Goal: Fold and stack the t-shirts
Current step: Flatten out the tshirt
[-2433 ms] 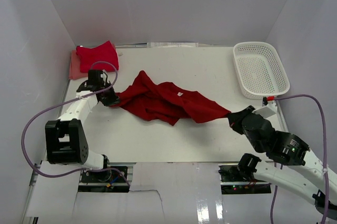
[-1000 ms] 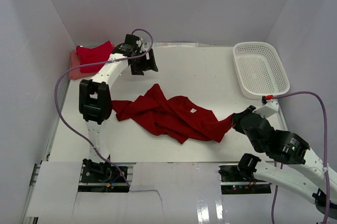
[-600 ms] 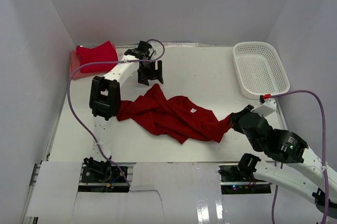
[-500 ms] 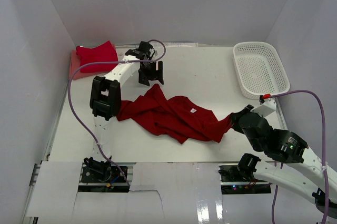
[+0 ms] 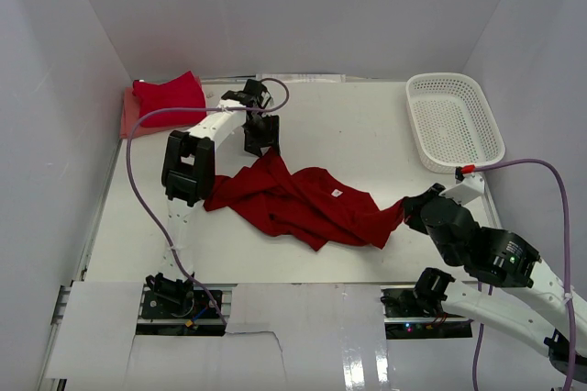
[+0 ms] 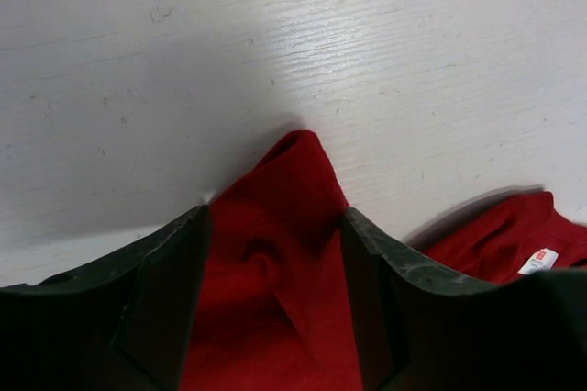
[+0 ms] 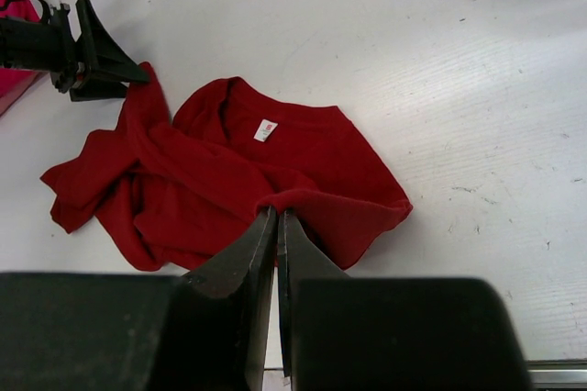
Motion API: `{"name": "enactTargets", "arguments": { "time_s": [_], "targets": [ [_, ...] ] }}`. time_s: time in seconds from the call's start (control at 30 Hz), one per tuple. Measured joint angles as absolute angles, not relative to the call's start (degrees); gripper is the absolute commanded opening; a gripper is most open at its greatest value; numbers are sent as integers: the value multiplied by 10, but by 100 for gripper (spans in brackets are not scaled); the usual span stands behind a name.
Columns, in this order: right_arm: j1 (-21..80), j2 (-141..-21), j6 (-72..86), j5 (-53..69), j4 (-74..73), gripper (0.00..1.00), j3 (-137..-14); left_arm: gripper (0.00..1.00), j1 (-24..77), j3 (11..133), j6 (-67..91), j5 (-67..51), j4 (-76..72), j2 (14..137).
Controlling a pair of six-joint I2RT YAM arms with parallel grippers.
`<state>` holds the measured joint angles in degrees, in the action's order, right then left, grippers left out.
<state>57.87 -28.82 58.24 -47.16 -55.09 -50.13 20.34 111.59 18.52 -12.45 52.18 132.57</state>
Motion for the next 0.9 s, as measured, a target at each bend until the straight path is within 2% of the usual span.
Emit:
{"name": "enactTargets", "arguments": {
  "time_s": [0.03,0.07,0.1,0.13,0.17,0.27,0.53,0.73,0.9],
  "targets": [
    [579,-288,582,-472,-551,8,-501,63,203,1117,185,-124,522,1327],
    [579,-288,582,-471,-551,8,-501,53,203,1120,185,-124,524,1328],
    [579,-288,582,-471,-551,8,-501,48,203,1122,188,-124,525,1329],
    [579,-288,582,-471,-551,8,-501,30,203,1125,189,-124,525,1330],
    [579,-288,582,-471,-551,8,-501,20,203,1128,189,-123,526,1331],
    [579,-288,582,-469,-551,8,-500,0,203,1144,193,-122,528,1336],
    [579,-321,574,-467,-548,8,-501,0,203,1184,203,-78,537,1334],
    [571,-457,503,-456,-525,8,-539,0,188,1188,219,-31,546,1275],
    [561,-616,399,-416,-486,8,-653,0,149,1167,230,-3,542,1160]
  ]
}}
